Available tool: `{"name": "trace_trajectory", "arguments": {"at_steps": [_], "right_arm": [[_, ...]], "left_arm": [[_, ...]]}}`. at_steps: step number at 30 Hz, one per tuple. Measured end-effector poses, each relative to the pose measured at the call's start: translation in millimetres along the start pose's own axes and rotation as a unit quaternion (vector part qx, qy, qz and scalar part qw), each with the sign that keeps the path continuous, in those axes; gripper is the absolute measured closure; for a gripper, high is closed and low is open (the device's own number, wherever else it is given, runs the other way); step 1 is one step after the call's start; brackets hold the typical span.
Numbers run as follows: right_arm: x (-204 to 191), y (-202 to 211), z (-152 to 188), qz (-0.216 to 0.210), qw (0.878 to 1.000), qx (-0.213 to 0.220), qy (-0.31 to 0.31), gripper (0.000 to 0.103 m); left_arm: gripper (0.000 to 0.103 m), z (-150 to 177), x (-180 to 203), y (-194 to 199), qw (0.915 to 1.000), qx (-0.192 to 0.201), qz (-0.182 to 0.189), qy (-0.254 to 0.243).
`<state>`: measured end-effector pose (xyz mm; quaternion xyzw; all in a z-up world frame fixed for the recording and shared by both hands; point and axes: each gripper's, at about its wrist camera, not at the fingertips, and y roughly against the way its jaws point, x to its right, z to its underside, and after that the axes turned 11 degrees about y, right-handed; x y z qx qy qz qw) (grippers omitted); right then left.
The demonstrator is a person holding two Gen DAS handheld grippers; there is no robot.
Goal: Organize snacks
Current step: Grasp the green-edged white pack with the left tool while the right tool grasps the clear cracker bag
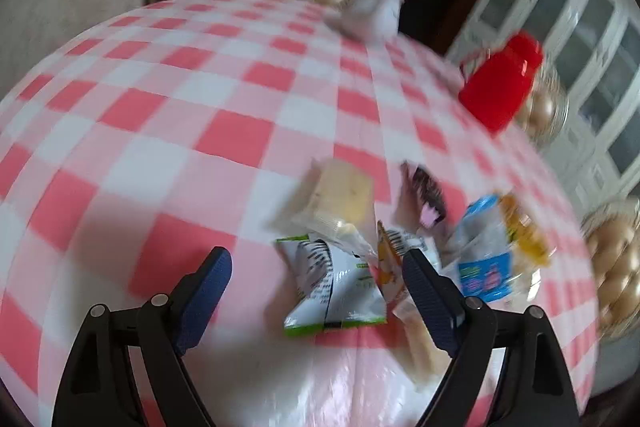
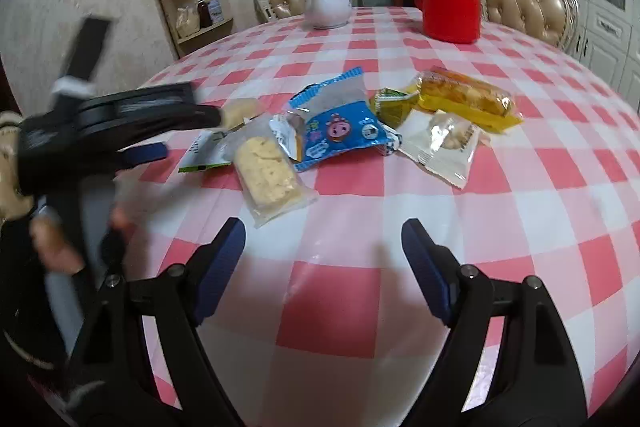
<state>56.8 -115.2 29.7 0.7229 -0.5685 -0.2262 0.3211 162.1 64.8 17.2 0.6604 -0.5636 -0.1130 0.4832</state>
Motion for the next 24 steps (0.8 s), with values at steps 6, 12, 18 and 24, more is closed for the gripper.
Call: {"name": "trace_trajectory", "arguments": {"at_steps": [6, 12, 18, 24], "right_arm": [[3, -5, -2, -0.021, 1.000, 0.002, -0.015, 0.020], [-5, -28, -14, -0.052, 0.998, -0.026, -0.001, 0.020], [-25, -58, -27, -0.040, 0.996, -0.072, 0.044, 0.022], [-37, -68, -32, -0.010, 0.993, -0.084, 0.079, 0.062]], "left_arm": [[0.041, 3, 7, -16, 0.9976, 0.005, -0.022, -0.066], [0.052, 2, -16, -1, 0.9963, -0.020, -0.014, -0.082], [0.053, 10, -37, 20, 0.9956, -0.032, -0.004, -0.088], [0.044, 19, -35, 20, 0.9917, -0.027, -0.015, -0.125]]}}
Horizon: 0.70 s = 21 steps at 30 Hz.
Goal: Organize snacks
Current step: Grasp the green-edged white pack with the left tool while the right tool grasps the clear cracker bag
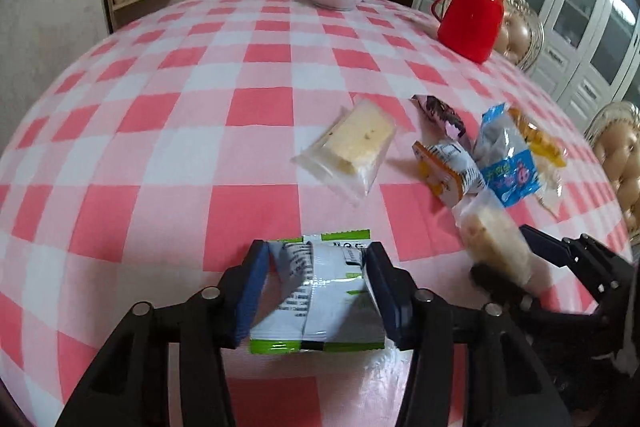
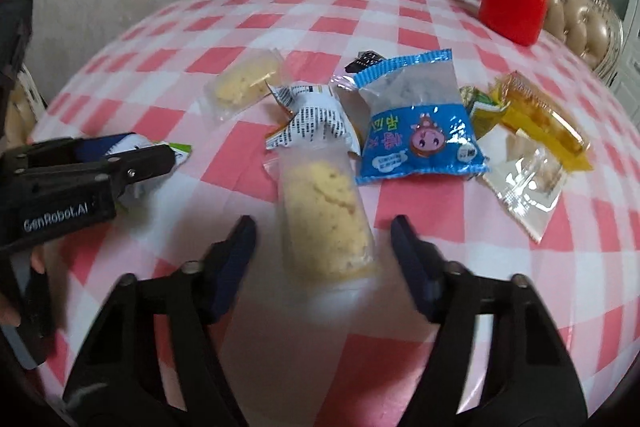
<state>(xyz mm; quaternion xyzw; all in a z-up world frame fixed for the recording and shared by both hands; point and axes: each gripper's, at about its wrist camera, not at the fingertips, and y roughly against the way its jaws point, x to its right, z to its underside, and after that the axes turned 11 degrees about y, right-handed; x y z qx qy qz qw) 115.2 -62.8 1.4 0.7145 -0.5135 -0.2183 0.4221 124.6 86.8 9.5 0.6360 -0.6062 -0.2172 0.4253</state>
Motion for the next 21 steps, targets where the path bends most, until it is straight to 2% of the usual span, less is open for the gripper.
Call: {"name": "trace_trajectory", "arguments": {"at_steps": [1, 3, 7, 8, 9, 10, 15, 18, 21], "right_arm": [[0, 0, 1, -0.001, 1.000, 0.000, 0.001, 0.063], [-1, 3, 4, 0.003, 1.000, 0.000, 0.004, 0.064], [4, 14, 10, 0.007, 1.000, 0.013, -0.010, 0.064], [7, 16, 13, 0.005, 1.000, 0.013, -0.019, 0.064], [10, 17, 14, 0.003, 1.000, 0.013, -0.027, 0.064], [13, 18, 15, -0.001, 0.999, 0.014, -0.037, 0.064], [22, 36, 23, -0.024, 0.995, 0.039, -0.091, 0.064], [18, 44, 26, -0.038, 0.993, 0.050, -0.104, 0.064], [9, 44, 26, -0.042, 0.993, 0.051, -0.102, 0.064]], "left_arm": [[0.034, 2, 6, -2, 0.9999, -0.003, -0.002, -0.014], [0.024, 6, 13, -3, 0.9994, -0.007, -0.012, -0.031], [0.023, 13, 19, -5, 0.9983, 0.005, -0.035, -0.046], [0.024, 13, 18, -5, 0.9984, 0.005, -0.035, -0.044], [0.033, 12, 18, -4, 0.9983, 0.008, -0.037, -0.044], [0.053, 11, 16, -2, 0.9983, 0.013, -0.035, -0.044], [0.062, 8, 8, 6, 0.9994, 0.003, -0.007, -0.033], [0.067, 7, -3, 20, 0.9997, 0.019, 0.012, -0.013], [0.067, 10, -19, 27, 0.9990, 0.033, 0.024, 0.018]]}}
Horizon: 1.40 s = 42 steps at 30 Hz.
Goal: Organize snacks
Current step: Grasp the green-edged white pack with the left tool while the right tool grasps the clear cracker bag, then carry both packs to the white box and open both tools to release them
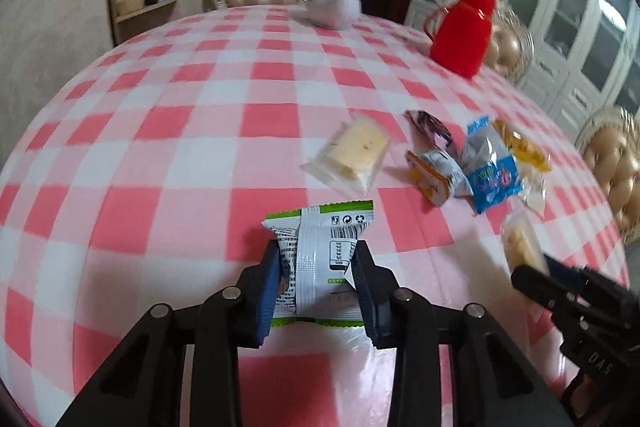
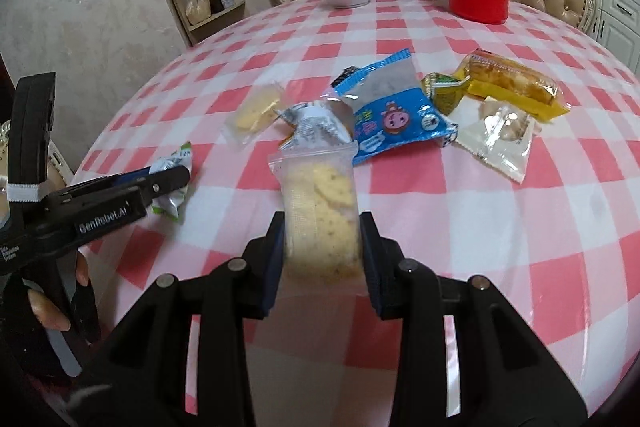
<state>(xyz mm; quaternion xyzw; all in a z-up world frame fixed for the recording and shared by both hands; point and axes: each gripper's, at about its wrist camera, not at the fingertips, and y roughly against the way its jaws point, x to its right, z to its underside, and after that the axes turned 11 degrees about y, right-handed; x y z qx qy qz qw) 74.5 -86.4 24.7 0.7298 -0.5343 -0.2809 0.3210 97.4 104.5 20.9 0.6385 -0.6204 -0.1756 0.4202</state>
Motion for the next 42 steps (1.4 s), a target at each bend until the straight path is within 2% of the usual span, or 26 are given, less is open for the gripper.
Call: {"name": "trace_trajectory", "arguments": {"at_steps": [7, 25, 36, 42], "right_arm": [[-15, 10, 4, -0.019, 1.000, 0.016, -0.005, 0.064], [-71, 24, 19, -0.062, 0.997, 0.026, 0.034, 0.064], [-86, 25, 21, -0.093, 0.994, 0.028, 0.051, 0.064], [-113, 29, 25, -0.143, 0.986, 0.028, 0.083, 0.064]], "left_arm": [[0.067, 10, -22, 18, 0.9982, 0.028, 0.014, 0.051], [0.067, 46, -44, 52, 0.9937, 0.065, 0.014, 0.090], [0.067, 63, -63, 97, 0.9856, 0.121, -0.013, 0.117], [0.067, 78, -69, 125, 0.9835, 0.134, -0.030, 0.118]]}}
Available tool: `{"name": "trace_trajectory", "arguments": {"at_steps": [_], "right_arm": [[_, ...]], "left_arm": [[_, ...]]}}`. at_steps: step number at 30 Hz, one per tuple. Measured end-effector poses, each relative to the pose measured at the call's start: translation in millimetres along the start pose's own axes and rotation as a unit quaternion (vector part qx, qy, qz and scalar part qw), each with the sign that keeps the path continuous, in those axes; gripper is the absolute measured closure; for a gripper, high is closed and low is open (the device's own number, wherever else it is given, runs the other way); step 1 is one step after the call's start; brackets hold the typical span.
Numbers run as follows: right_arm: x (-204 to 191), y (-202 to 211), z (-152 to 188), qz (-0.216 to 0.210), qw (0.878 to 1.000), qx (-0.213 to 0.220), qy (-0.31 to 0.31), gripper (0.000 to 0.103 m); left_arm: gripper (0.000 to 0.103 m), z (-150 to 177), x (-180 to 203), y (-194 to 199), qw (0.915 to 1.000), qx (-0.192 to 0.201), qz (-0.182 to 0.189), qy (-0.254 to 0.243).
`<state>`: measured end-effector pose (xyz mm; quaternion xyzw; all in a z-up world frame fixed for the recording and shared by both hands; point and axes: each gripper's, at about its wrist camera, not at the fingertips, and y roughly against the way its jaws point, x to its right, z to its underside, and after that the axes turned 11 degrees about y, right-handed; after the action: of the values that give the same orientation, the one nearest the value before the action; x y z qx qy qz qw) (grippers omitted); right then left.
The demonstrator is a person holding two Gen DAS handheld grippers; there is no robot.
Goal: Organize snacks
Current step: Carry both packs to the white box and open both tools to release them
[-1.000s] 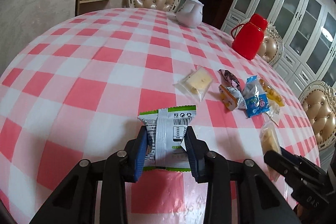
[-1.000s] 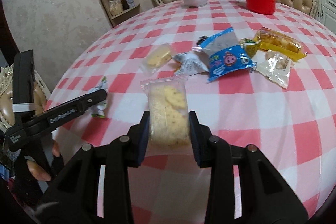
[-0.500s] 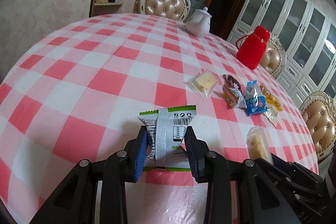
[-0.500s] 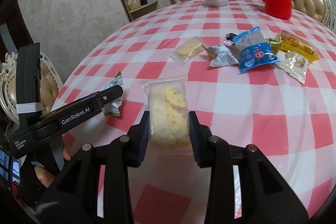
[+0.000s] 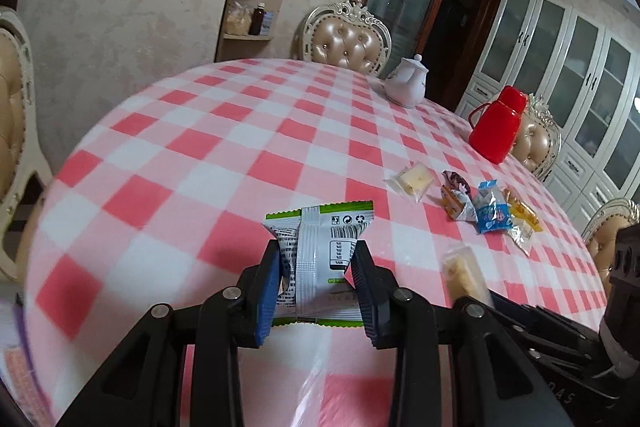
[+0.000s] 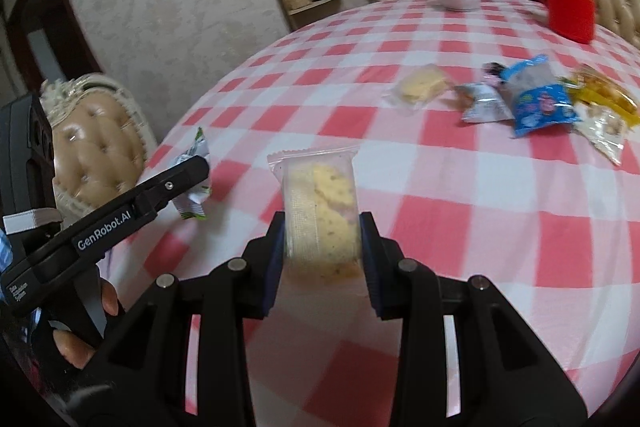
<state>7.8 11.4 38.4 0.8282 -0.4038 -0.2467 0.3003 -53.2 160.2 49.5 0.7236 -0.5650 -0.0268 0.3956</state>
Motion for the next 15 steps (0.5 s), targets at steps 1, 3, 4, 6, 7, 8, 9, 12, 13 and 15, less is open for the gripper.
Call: {"name": "trace_trajectory", "arguments": {"at_steps": [1, 3, 4, 6, 7, 8, 9, 12, 13, 15], "right_arm": [[-8, 0, 0, -0.008, 1.000, 0.001, 0.011, 0.064], [-20, -2, 0, -0.017, 0.999, 0.000, 0.027, 0.064], [-26, -2, 1, -0.022, 0.999, 0.000, 0.033, 0.064], [-38, -4, 2, -0.037, 0.998, -0.002, 0.047, 0.064], [-45, -5, 2, -0.043, 0.998, -0.003, 0.054, 0.064], [-49, -6, 3, -0.051, 0.997, -0.004, 0.056, 0.064], [-55, -7, 4, -0.067, 0.996, -0.006, 0.059, 0.064], [-78, -6, 8, -0.102, 0.991, -0.006, 0.081, 0.064], [-86, -6, 9, -0.112, 0.990, -0.006, 0.090, 0.064], [-104, -7, 13, -0.136, 0.985, -0.009, 0.107, 0.064]], "left_arm": [[0.067, 1, -1, 5, 1.0000, -0.001, -0.006, -0.005], [0.067, 2, -5, 15, 0.9997, 0.002, -0.019, -0.012], [0.067, 2, -7, 21, 0.9995, 0.004, -0.028, -0.017], [0.067, 4, -12, 33, 0.9988, 0.008, -0.042, -0.025], [0.067, 5, -18, 42, 0.9984, 0.011, -0.047, -0.029], [0.067, 7, -23, 49, 0.9983, 0.012, -0.049, -0.030], [0.067, 8, -27, 55, 0.9981, 0.015, -0.051, -0.031], [0.067, 13, -45, 81, 0.9966, 0.031, -0.066, -0.039], [0.067, 15, -52, 91, 0.9961, 0.036, -0.071, -0.039], [0.067, 18, -65, 106, 0.9955, 0.041, -0.077, -0.037]]}}
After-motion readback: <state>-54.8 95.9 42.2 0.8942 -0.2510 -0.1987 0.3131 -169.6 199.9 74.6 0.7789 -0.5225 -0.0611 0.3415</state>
